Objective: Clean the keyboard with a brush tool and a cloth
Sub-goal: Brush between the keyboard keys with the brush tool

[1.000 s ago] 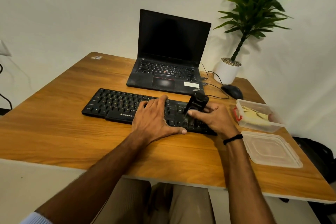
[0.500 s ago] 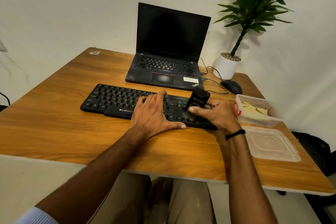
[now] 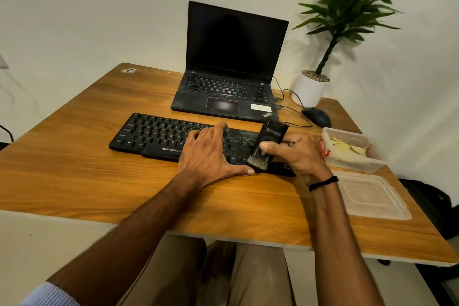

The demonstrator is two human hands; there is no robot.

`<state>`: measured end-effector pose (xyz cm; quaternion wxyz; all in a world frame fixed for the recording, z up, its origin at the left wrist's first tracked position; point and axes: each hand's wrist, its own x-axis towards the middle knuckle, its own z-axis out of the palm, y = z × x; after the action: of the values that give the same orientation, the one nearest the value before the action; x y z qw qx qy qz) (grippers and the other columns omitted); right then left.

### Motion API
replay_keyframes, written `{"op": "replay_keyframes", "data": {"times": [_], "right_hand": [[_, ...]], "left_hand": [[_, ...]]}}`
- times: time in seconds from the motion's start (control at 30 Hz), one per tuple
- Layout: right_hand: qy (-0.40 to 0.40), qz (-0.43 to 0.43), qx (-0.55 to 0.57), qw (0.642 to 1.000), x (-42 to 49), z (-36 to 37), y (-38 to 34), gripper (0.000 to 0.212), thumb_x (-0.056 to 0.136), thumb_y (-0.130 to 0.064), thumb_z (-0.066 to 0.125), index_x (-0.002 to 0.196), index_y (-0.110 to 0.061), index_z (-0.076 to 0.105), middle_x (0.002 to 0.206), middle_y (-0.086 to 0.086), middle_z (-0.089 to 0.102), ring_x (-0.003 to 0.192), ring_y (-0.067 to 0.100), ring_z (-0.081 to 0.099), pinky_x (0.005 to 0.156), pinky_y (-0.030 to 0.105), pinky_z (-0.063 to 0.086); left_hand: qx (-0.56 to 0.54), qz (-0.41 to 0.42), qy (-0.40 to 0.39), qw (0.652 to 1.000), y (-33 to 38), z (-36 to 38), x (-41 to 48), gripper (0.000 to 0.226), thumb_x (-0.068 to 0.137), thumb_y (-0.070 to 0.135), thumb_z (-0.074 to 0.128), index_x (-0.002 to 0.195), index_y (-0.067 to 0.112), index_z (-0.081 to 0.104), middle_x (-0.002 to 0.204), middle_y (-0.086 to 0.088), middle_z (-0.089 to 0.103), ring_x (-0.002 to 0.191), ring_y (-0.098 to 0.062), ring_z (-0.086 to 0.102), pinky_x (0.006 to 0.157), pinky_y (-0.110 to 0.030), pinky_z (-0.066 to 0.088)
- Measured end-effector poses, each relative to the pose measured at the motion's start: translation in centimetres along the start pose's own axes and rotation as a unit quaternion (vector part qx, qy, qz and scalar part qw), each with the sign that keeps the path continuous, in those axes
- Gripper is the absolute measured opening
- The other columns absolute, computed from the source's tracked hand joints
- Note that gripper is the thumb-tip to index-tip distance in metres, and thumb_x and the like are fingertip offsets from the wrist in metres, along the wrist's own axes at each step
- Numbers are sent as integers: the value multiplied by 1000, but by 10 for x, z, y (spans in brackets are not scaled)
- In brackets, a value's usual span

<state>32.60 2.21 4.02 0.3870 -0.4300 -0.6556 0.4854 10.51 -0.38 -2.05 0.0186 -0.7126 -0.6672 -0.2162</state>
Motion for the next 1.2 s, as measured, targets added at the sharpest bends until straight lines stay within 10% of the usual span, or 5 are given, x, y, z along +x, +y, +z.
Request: {"op": "replay_keyframes", "data": {"times": [0.2, 0.7, 0.87, 1.0, 1.2], "right_hand": [[181, 14, 126, 975, 18, -7, 14, 23, 82, -21, 78, 101, -12, 71, 101, 7, 76, 99, 21, 72, 91, 43, 56], [180, -23, -162, 970, 20, 10, 23, 41, 79, -35, 80, 113, -19, 63, 104, -8, 69, 96, 8, 66, 76, 23, 56], [44, -13, -57, 997, 15, 21, 18, 36, 77, -16, 83, 109, -18, 67, 101, -1, 75, 94, 12, 72, 80, 32, 60], [133, -52, -163, 976, 20, 21, 15, 38, 78, -29, 82, 112, -23, 66, 93, -13, 70, 87, 0, 69, 68, 16, 57], [76, -53, -118, 989, 22, 32, 16, 34, 77, -24, 83, 108, -22, 70, 98, -6, 75, 90, 4, 72, 77, 26, 60]], "left_hand": [[7, -6, -6, 1000, 1, -2, 0, 128, 54, 109, 43, 149, 24, 28, 139, -2, 55, 131, -20, 51, 120, -45, 28], [9, -3, 1, 1000, -1, 2, 1, 130, 53, 111, 38, 149, 23, 27, 140, -2, 54, 133, -20, 49, 120, -46, 29], [7, -3, 6, 1000, -2, 3, 1, 131, 53, 111, 39, 150, 23, 28, 143, -1, 53, 134, -19, 48, 120, -46, 29], [9, 0, 6, 1000, -1, 3, 1, 130, 54, 110, 39, 150, 22, 28, 142, -1, 53, 134, -20, 48, 120, -46, 28], [11, 0, 7, 1000, -1, 3, 1, 130, 55, 110, 38, 150, 21, 28, 142, -2, 54, 134, -20, 49, 119, -47, 29]]}}
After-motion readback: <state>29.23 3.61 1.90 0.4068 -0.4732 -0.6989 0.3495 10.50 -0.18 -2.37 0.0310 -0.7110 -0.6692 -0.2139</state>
